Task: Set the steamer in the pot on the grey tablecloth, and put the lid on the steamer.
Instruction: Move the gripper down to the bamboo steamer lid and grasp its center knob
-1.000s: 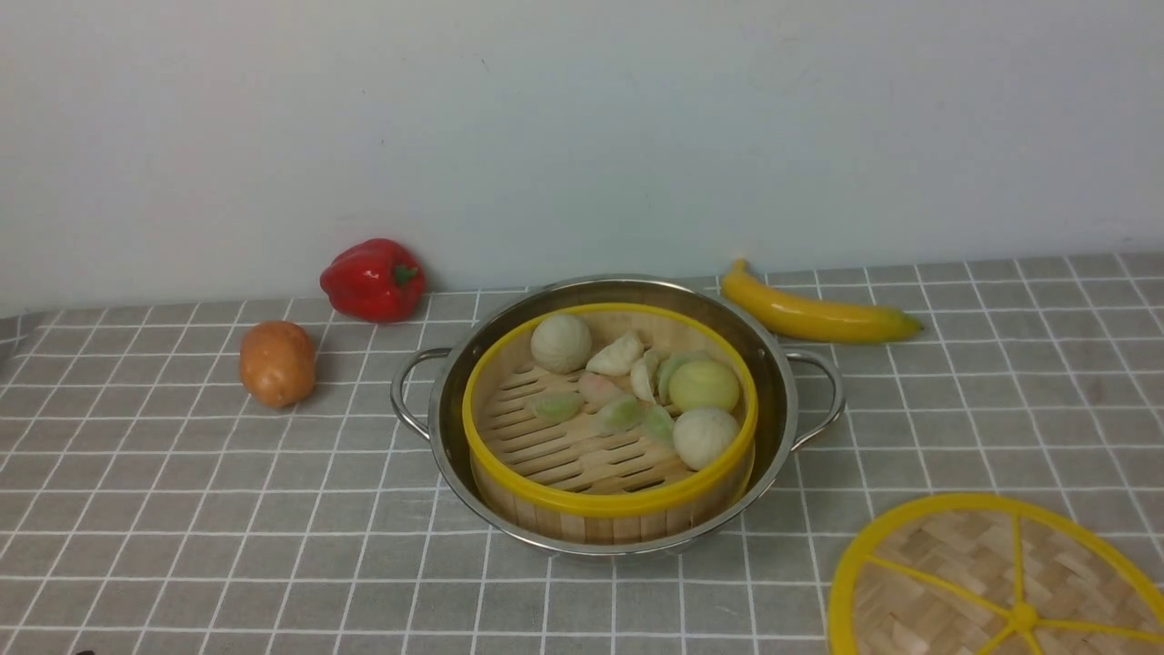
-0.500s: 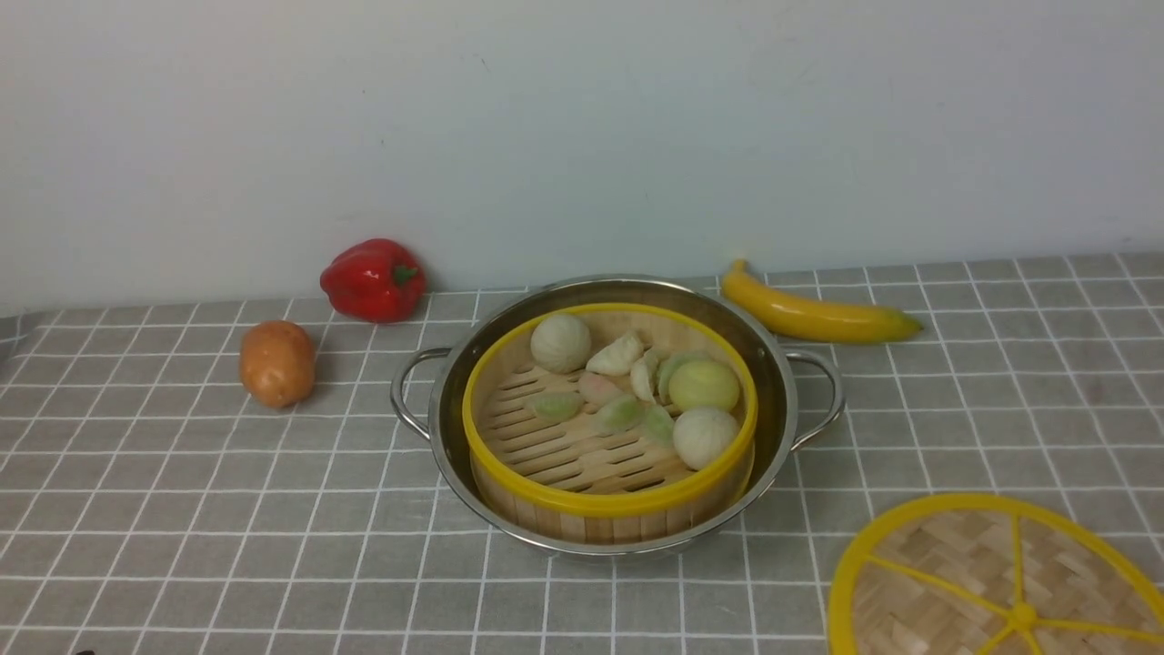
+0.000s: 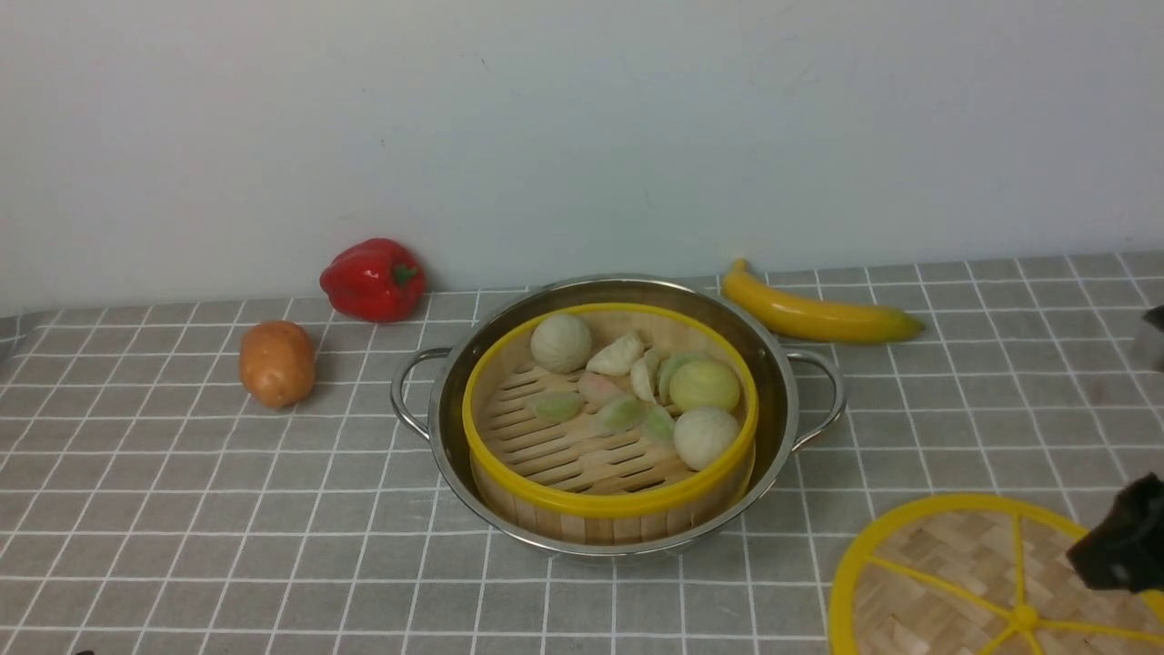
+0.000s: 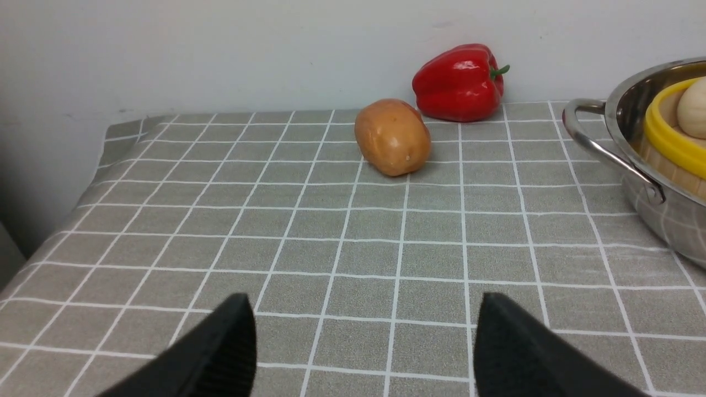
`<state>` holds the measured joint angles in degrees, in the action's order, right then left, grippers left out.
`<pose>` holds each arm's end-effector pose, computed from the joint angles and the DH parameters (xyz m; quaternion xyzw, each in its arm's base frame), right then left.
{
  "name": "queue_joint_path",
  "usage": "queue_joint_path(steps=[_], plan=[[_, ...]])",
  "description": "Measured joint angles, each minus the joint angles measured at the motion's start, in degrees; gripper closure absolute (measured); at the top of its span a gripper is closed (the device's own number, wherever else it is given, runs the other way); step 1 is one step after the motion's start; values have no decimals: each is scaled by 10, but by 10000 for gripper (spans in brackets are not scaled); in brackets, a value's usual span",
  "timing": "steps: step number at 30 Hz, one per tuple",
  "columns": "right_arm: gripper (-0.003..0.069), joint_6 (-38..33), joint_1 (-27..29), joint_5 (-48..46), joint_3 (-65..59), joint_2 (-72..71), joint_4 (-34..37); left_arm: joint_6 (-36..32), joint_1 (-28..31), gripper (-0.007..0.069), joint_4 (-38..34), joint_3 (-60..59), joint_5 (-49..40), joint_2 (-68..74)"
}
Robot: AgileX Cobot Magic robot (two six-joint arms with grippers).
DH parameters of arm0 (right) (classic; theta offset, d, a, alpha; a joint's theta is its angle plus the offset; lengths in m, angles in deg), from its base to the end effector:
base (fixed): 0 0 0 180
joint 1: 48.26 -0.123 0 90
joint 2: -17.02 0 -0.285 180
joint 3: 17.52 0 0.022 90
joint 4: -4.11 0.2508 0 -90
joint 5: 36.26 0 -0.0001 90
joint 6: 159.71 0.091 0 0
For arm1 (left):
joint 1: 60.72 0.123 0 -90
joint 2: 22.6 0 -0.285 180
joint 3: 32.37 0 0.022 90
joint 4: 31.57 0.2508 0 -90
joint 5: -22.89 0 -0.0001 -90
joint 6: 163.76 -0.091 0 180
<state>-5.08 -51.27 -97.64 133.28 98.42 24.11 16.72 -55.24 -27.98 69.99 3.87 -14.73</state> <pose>0.2124 0.0385 0.2515 -0.1707 0.9701 0.1415 0.0982 0.0536 0.0070 0.1807 -0.0239 0.7903 0.0529 0.6100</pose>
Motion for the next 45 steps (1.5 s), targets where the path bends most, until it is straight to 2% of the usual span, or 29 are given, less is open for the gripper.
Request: queue_joint_path(steps=[6, 10, 14, 21, 30, 32, 35, 41, 45], plan=[[416, 31, -60, 5, 43, 105, -52, 0, 0, 132, 0, 0, 0, 0], [416, 94, -116, 4, 59, 145, -126, 0, 0, 132, 0, 0, 0, 0], [416, 134, -147, -3, 62, 164, -166, 0, 0, 132, 0, 0, 0, 0], [416, 170, -152, 1, 62, 196, -203, 0, 0, 132, 0, 0, 0, 0], [419, 174, -152, 20, 63, 232, -203, 0, 0, 132, 0, 0, 0, 0], [439, 176, -152, 19, 63, 232, -203, 0, 0, 132, 0, 0, 0, 0], [514, 177, -152, 14, 64, 232, -200, 0, 0, 132, 0, 0, 0, 0], [512, 203, -152, 12, 64, 221, -203, 0, 0, 132, 0, 0, 0, 0], [512, 228, -152, 15, 88, 162, -203, 0, 0, 132, 0, 0, 0, 0]])
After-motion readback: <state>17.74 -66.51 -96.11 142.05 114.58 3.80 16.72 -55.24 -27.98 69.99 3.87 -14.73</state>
